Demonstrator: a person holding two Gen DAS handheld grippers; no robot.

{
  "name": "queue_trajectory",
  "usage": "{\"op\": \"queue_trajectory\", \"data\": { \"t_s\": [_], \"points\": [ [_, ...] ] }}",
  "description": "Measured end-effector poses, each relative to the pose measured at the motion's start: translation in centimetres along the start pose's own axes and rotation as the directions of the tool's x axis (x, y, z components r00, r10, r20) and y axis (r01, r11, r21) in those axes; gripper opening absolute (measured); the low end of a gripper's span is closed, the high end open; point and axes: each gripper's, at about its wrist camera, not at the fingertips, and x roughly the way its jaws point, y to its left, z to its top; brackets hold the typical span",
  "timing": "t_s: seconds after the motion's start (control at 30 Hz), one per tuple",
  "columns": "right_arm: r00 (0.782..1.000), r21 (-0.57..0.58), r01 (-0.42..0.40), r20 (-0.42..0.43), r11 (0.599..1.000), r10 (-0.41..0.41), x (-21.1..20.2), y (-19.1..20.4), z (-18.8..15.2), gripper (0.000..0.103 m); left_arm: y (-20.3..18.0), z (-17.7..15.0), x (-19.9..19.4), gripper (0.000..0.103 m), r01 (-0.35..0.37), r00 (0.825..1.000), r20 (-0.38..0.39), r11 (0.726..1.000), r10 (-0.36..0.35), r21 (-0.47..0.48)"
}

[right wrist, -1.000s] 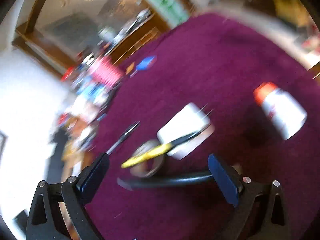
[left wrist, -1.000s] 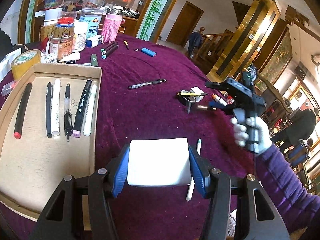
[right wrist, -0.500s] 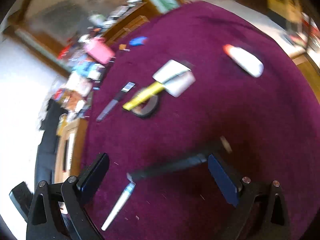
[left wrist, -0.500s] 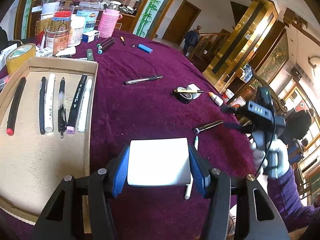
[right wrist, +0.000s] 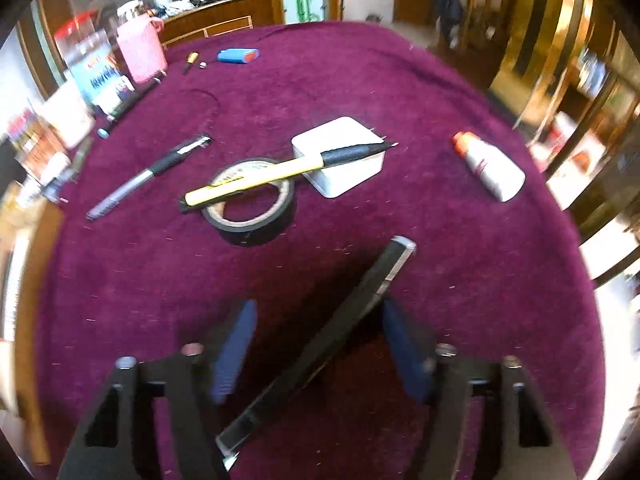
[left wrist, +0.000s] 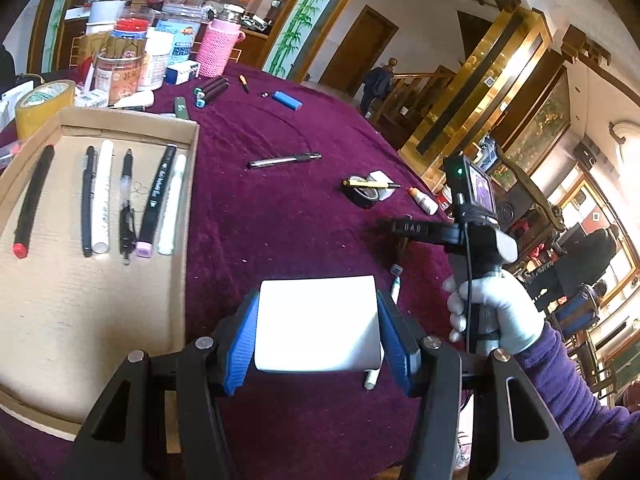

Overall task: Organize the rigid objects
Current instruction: 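Lift the charger block with the left tool while the right tool grasps the long black marker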

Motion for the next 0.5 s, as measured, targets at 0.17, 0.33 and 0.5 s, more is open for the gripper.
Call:
{"op": "queue_trajectory", "data": {
  "t_s": [0.17, 0.33, 0.5],
  "points": [
    [0.999, 0.019, -0.012, 0.031, 1.0, 0.011, -0.8, -1.0, -0.8, 0.022, 0.9, 0.0, 0.1, 0.055, -0.003, 1.0, 0.0, 1.0, 0.003, -0.021],
    [0.982, 0.103, -0.187, 0.045, 0.977, 0.184, -1.7, -2.5, -1.6, 0.016, 1.2, -0.2, -0.5, 0.055, -0.007, 1.0, 0.014, 1.0, 0.008, -0.03],
    [0.923, 0.151, -0.382, 0.118, 0.912, 0.367, -4.1, -3.9, -2.4, 0.016, 1.8, -0.2, -1.3, 0.055, -0.035, 0.999, 0.026, 0.999, 0.036, -0.039]
  ]
}}
